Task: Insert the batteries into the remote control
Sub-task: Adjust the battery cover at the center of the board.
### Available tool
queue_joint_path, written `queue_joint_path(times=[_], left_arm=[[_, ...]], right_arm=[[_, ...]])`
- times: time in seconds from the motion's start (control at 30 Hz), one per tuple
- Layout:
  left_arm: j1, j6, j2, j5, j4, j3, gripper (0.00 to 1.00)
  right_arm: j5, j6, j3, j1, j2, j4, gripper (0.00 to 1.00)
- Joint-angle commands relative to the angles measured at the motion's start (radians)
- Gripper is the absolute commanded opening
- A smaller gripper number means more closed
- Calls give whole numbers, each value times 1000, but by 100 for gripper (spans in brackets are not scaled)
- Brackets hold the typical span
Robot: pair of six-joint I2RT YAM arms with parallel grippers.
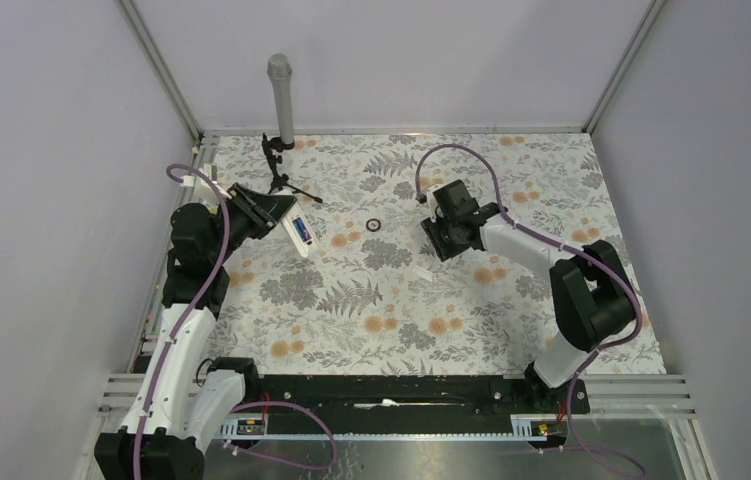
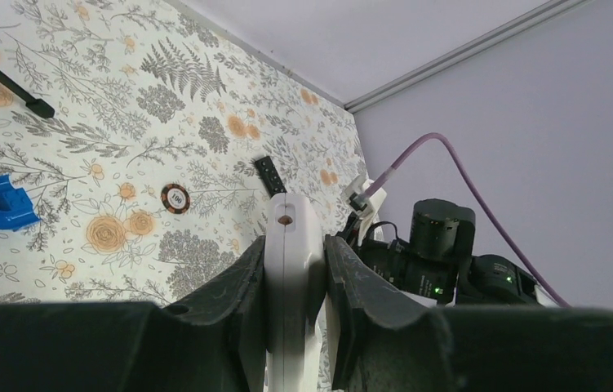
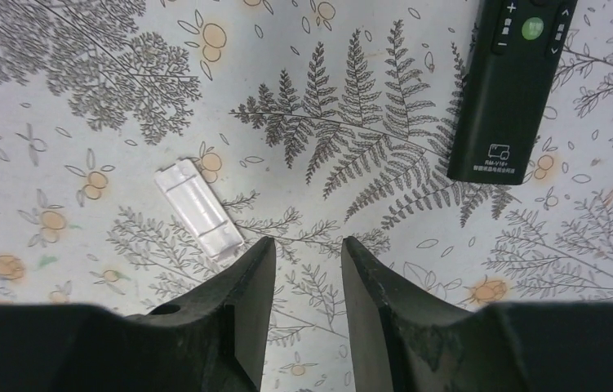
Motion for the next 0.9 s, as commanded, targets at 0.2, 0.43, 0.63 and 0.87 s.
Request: queue_joint_path(times=[0.2,0.43,0.63,0.87], left_arm=[[21,11,-7,-5,46,51,0],[28,-3,-12,-2,55,35,0],[32,-17,-8,6,65,25,0],[32,-29,-14,11,70,22,0]], right_arm=[[210,-77,89,150,142,-65,35],[198,-45,72,210,165,-117,34],[114,-21,89,232,170,-176,33],[-147,189,186,230,206,-219,37]])
